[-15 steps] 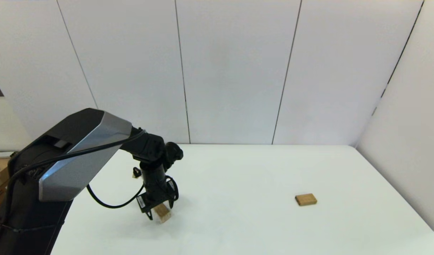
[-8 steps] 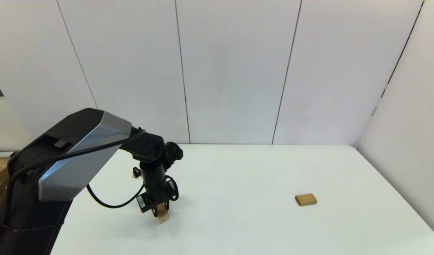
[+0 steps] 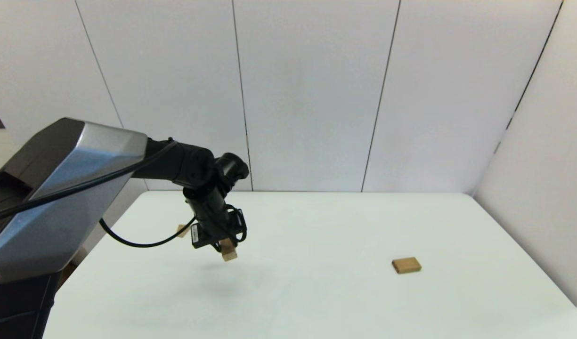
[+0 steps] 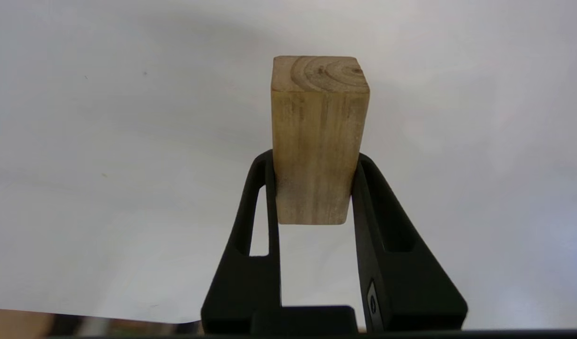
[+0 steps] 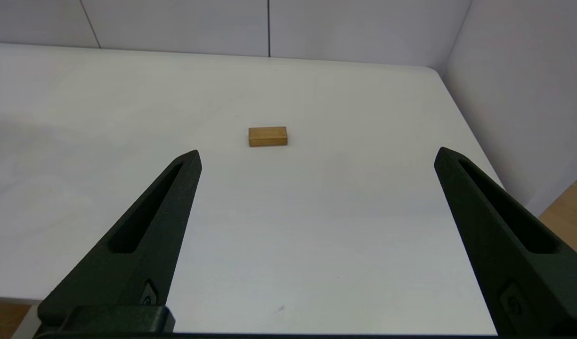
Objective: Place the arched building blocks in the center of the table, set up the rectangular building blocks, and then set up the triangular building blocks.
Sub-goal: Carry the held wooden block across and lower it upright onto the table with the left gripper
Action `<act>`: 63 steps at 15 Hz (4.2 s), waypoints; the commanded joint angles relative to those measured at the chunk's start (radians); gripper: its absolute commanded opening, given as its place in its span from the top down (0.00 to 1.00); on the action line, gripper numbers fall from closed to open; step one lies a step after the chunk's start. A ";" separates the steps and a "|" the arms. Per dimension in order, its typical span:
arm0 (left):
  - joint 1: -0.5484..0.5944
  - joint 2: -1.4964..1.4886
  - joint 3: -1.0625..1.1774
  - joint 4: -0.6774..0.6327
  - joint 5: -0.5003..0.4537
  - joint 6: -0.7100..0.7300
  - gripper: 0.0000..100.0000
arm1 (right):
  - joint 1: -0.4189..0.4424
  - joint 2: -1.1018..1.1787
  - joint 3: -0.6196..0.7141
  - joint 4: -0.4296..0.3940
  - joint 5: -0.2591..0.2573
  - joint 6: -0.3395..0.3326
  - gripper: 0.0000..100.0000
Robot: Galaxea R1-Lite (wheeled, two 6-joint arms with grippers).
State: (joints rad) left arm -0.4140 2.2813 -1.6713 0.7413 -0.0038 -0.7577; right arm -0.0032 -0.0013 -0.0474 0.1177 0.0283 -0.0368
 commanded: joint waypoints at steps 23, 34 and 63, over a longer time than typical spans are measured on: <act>-0.328 0.179 -0.283 0.155 -0.001 1.681 1.00 | 0.000 0.000 0.000 0.000 0.001 0.000 0.00; -0.338 0.285 -0.304 -0.016 0.008 1.655 1.00 | 0.000 0.000 0.000 0.000 0.001 0.000 0.00; -0.333 0.314 -0.304 0.033 0.070 1.663 1.00 | 0.000 0.000 0.000 0.000 0.001 0.000 0.00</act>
State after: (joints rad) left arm -0.7474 2.5964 -1.9757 0.7706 0.0657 0.9000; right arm -0.0032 -0.0013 -0.0474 0.1177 0.0287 -0.0364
